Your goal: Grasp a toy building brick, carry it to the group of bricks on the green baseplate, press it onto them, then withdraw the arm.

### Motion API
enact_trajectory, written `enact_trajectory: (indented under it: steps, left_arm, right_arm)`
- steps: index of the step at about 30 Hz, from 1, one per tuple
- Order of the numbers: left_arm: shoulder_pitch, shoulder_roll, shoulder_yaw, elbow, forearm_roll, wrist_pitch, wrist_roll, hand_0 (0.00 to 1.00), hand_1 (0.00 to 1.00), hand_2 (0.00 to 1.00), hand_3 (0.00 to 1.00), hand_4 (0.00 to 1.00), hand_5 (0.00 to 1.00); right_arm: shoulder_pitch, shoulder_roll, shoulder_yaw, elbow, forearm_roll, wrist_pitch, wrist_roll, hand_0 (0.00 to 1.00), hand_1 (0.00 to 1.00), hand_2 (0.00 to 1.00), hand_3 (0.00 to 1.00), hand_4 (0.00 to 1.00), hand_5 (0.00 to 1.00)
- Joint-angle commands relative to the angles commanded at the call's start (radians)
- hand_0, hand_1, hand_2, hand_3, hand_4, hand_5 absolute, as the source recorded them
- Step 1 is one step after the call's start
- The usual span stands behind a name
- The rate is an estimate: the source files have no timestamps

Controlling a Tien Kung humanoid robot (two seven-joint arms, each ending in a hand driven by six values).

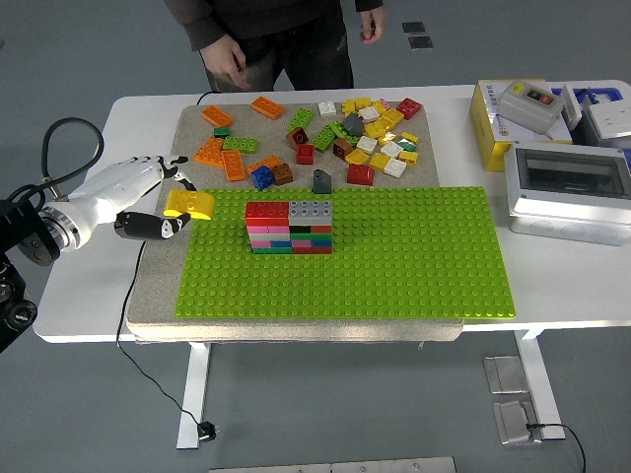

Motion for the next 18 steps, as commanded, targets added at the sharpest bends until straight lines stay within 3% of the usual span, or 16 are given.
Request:
enact_trajectory:
  steps: [1,6,11,15,18]
  left_arm:
    - [-0.004,-0.006,-0.004,-0.005,-0.017,-0.009,0.009,0.998,0.977,0.967,0.519,0.597,0.218]
    - [-0.058,-0.097,-0.005,0.028,-0.079,-0.058,0.062,0.998,0.977,0.967,0.518,0.598,0.222]
    - [-0.135,-0.206,0.044,0.134,-0.101,-0.069,0.069,0.998,0.977,0.967,0.518,0.598,0.222]
    - [-0.162,-0.278,0.066,0.211,-0.107,-0.066,0.064,0.998,0.978,0.967,0.518,0.601,0.223]
    - [-0.176,-0.316,0.084,0.262,-0.110,-0.064,0.061,0.998,0.978,0.966,0.516,0.606,0.224]
  right_arm:
    - [0.000,-0.001,-0.003,0.000,0.004,0.000,0.001,0.766,0.716,0.745,0.745,0.526,0.852]
    - [0.003,-0.001,0.000,0.000,0.007,-0.001,0.005,0.765,0.716,0.745,0.745,0.526,0.853]
    - [0.007,0.001,-0.005,0.000,0.013,-0.002,0.008,0.765,0.716,0.745,0.745,0.526,0.853]
    - [0.010,0.003,-0.016,0.000,0.023,-0.002,0.012,0.767,0.716,0.745,0.746,0.527,0.853]
    - [0.012,0.004,-0.024,0.000,0.033,-0.001,0.015,0.767,0.716,0.748,0.745,0.527,0.854]
